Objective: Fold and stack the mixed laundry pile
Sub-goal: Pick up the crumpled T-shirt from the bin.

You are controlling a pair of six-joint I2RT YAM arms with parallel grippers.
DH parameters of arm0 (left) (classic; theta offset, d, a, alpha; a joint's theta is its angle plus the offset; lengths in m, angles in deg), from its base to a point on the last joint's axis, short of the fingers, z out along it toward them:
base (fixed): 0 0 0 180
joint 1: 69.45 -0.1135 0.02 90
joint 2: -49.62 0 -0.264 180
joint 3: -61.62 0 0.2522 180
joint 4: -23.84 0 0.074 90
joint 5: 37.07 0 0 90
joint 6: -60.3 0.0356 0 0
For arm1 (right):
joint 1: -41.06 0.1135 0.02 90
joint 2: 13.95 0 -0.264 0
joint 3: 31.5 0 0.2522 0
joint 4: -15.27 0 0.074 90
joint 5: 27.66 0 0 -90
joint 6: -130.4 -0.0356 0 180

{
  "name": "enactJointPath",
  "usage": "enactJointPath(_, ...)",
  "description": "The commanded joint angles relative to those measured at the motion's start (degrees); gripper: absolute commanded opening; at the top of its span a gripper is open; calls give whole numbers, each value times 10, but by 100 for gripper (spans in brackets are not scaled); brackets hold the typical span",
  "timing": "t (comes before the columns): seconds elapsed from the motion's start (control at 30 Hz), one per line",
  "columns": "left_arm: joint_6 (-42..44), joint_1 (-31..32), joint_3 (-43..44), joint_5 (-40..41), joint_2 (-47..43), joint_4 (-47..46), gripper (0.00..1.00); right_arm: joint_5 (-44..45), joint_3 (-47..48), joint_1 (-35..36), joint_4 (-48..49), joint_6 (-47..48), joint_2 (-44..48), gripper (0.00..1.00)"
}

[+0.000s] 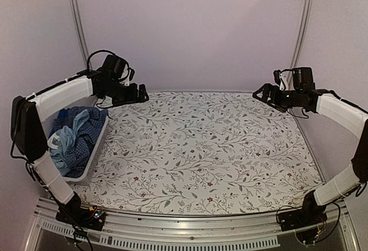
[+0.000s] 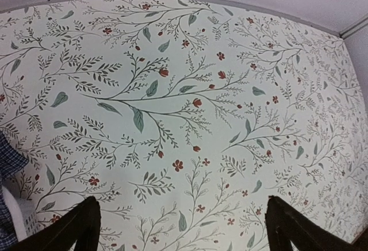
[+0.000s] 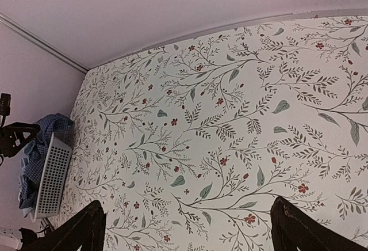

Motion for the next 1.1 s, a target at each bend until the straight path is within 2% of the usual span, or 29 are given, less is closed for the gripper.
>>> enactJointPath(0.0,-27,-24,38,-5,-25,48,100,-32,4,5,-9,6,0,99)
enactJointPath(0.2,-76,-100,30,-13,-99,115,100,-57,2,6,-19,13,4,99)
enactJointPath(0.53,-190,-267,-48,42,-250,299,100,-96,1,6,-13,11,-8,99)
enactJointPath(0.73,-227,-361,-143,39,-316,330,100,-116,-2,7,1,2,-17,99)
enactJointPath(0.9,-249,-394,-171,84,-329,348,100,-122,2,7,-5,7,-27,99)
enactJointPath(0.97,-252,-408,-177,96,-332,334,100,-123,1,7,-5,7,-29,99)
enactJointPath(1.07,-253,-433,-196,69,-317,293,100,-124,-3,7,-2,3,-28,99)
